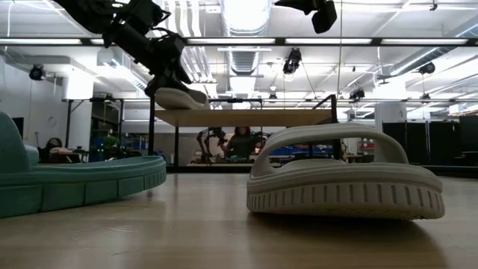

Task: Pick and place slides into the shelf
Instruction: Put the right gray slide on the shelf, then put the gray slide on the shelf

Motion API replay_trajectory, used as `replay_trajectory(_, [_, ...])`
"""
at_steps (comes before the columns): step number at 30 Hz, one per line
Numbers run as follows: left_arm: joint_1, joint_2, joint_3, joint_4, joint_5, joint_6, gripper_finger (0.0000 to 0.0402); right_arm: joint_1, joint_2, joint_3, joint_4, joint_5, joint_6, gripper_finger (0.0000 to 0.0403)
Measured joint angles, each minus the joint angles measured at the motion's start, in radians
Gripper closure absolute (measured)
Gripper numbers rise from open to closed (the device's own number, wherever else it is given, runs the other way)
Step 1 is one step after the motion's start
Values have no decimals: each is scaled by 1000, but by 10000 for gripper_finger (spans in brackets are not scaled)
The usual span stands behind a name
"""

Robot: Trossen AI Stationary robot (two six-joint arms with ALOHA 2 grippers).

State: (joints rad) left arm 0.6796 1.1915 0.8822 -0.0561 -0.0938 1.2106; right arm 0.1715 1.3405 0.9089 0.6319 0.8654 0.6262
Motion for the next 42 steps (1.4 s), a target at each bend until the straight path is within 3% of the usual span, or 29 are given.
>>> replay_trajectory(11, [0,-1,3,-73,-17,-13,278,0,0,0,0,0,-2,218])
replay_trajectory(24, [0,-77,22,-126,42,-71,278,0,0,0,-2,0,-2,218])
replay_trajectory(31, [0,-166,21,-147,85,-315,278,0,0,0,-15,0,-1,218])
replay_trajectory(42, [-1,-295,16,-156,126,-564,278,0,0,0,-23,-2,0,218])
